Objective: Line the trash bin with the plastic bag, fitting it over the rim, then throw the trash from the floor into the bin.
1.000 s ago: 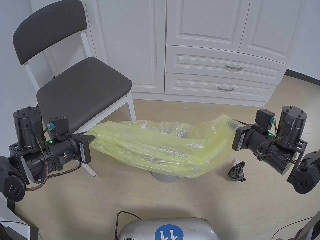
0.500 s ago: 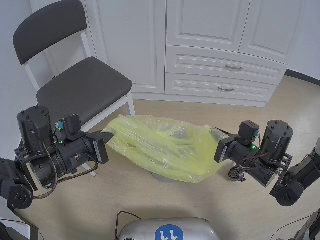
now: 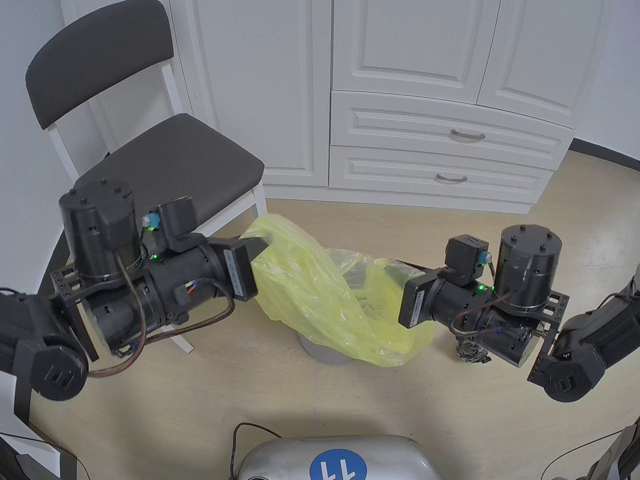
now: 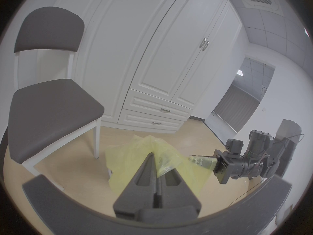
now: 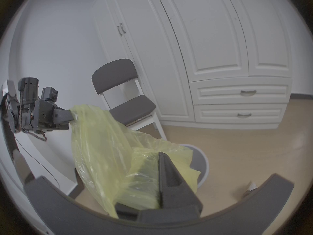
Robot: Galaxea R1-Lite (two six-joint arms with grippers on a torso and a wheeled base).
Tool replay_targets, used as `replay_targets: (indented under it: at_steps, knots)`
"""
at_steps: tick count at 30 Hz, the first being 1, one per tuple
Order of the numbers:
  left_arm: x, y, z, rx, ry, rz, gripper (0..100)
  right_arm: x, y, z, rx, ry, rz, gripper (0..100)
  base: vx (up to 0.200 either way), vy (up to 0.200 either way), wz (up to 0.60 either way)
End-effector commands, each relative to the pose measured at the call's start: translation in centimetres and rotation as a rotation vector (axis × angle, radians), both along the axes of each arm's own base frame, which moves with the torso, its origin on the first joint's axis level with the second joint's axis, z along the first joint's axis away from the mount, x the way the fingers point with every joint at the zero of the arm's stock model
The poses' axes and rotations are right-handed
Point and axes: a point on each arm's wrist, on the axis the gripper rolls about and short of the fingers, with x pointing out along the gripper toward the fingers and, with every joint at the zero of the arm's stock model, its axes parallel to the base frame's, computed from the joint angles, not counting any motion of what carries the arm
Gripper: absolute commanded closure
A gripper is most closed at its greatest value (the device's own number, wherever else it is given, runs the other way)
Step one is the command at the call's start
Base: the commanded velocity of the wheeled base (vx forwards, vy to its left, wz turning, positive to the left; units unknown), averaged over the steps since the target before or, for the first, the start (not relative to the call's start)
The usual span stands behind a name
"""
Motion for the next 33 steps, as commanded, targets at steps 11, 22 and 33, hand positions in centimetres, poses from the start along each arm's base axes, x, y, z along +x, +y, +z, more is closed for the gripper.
replay_targets:
  at_steps: [11,22,33]
  knots:
    - [5.5,-5.5,0.1,-0.105,0.199,0.046,100,1.9,2.0,4.0,0.407,0.22,0.087,100,0.0,0.0,0.0]
    - [6.3,-6.3,0.0,-0.172,0.229,0.087,100,5.0,2.4,0.9,0.397,0.252,0.029,100,0.0,0.0,0.0]
    - [10.0,-8.2,-4.2,-0.192,0.329,0.129,100,8.5,1.9,-1.6,0.41,0.257,-0.036,100,0.0,0.0,0.0]
